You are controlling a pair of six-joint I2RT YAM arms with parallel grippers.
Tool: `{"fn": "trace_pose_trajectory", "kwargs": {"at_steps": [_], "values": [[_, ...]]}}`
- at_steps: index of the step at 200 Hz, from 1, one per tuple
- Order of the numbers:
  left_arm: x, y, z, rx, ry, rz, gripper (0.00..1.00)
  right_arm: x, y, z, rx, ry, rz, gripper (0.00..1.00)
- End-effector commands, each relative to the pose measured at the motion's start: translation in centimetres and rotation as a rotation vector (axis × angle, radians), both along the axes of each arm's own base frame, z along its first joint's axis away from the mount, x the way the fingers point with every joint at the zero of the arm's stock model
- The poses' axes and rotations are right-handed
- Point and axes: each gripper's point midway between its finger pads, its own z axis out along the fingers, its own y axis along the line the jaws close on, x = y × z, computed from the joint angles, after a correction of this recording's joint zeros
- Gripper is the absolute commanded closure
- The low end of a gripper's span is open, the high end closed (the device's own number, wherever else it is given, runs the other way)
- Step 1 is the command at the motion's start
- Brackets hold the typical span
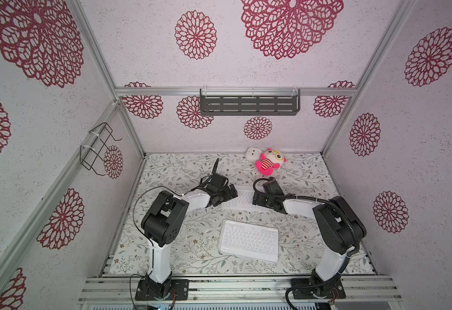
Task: Stack the numeric keypads
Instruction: Move the numeric keypad to the center of the board.
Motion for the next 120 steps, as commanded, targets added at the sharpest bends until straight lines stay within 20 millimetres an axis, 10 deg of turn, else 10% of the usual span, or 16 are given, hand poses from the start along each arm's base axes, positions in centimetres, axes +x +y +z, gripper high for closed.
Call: {"fn": "trace_pose_trajectory", "kwargs": {"at_steps": [1, 120], "values": [[-4.1, 0.6, -2.8, 0.139, 0.156, -0.065, 0.02, -0.9, 1.1, 2.2, 0.034, -0.002, 0.023, 0.06], [-3.5, 1.3, -4.7, 0.338, 0.225, -0.162, 0.02, -0.8, -1.5, 0.6, -0.071, 0.095, -0.043, 0.04]]}}
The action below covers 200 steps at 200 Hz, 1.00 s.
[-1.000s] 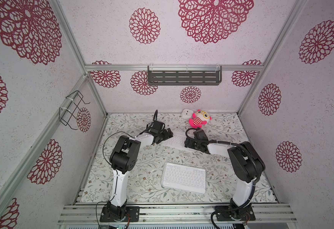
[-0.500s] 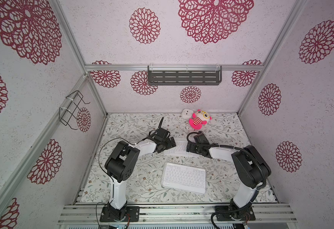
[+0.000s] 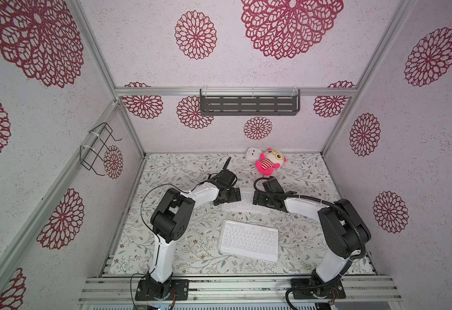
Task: Stack the numeric keypads
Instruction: Move the numeric keypad to the center of the board.
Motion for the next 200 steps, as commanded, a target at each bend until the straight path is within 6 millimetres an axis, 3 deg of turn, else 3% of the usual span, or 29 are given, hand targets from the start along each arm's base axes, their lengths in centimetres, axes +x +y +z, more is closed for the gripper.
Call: {"fn": "trace_pose_trajectory", "kwargs": {"at_steps": [1, 57, 116, 165, 200], "values": [[-2.8, 1.6, -3.6, 0.109, 0.131, -0.022, 0.02, 0.0, -0.9, -0.6, -0.046, 0.046, -0.038, 0.05], [-3.1, 1.7, -3.6, 0.144, 0.142, -0.032, 0.02, -0.5, -1.0, -2.2, -0.065, 0.101, -0.041, 0.04], [-3.1, -0.5, -4.2, 0.112, 0.157, -0.062, 0.02, -0.9, 1.4, -3.1, -0.041, 0.127, 0.027, 0.04], [-3.5, -1.6, -5.2, 0.120, 0.184, -0.089, 0.02, -1.0, 1.4, -3.3, -0.048, 0.131, 0.031, 0.04], [-3.6, -3.1, -5.0, 0.074, 0.186, -0.112, 0.02, -1.2, 2.7, -3.5, -0.003, 0.143, 0.074, 0.04]]}}
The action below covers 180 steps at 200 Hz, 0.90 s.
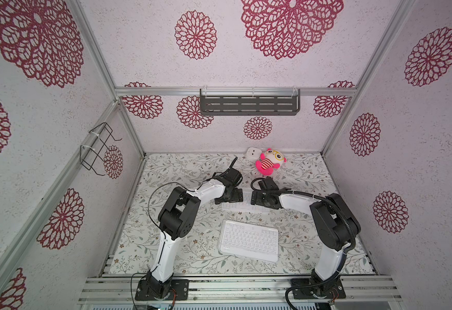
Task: Stack the numeric keypads
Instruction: Move the numeric keypad to the center of the board.
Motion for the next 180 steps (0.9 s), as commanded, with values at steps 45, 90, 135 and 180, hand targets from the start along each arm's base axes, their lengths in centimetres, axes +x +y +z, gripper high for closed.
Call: {"fn": "trace_pose_trajectory", "kwargs": {"at_steps": [45, 90, 135, 180], "values": [[-3.5, -4.3, -3.9, -0.103, 0.154, -0.097, 0.02, -2.2, 3.2, -1.6, 0.040, 0.094, 0.110, 0.05], [-3.9, -6.4, -3.6, -0.208, 0.172, -0.117, 0.02, -2.4, 6.4, 0.1, 0.211, 0.057, 0.197, 0.05], [-4.2, -7.5, -3.0, -0.293, 0.171, -0.126, 0.02, -2.8, 9.9, 4.2, 0.446, -0.033, 0.312, 0.05], [-4.3, -7.8, -3.0, -0.311, 0.175, -0.130, 0.02, -3.6, 10.7, 8.7, 0.545, -0.130, 0.378, 0.05]]}}
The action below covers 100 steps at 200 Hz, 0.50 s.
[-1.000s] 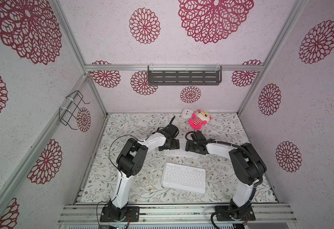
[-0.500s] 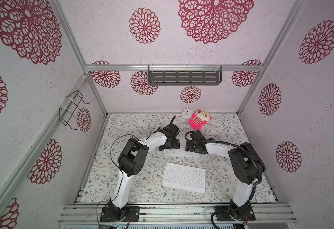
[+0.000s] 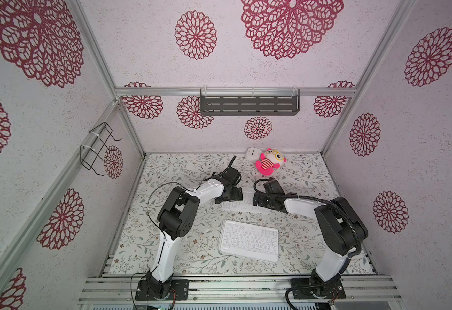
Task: Stack the numeric keypads
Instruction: Move the numeric keypad to the center of the board.
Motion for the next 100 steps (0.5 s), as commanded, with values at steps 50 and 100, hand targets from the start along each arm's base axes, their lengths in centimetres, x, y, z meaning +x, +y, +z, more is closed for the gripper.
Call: {"fn": "trace_pose_trajectory", "kwargs": {"at_steps": [50, 100], "values": [[-4.7, -7.6, -3.2, -0.281, 0.173, -0.151, 0.02, -3.1, 10.5, 10.1, 0.490, -0.137, 0.351, 0.05], [-4.8, -7.4, -3.4, -0.284, 0.175, -0.144, 0.02, -2.5, 9.4, 11.3, 0.599, -0.192, 0.289, 0.05]]}}
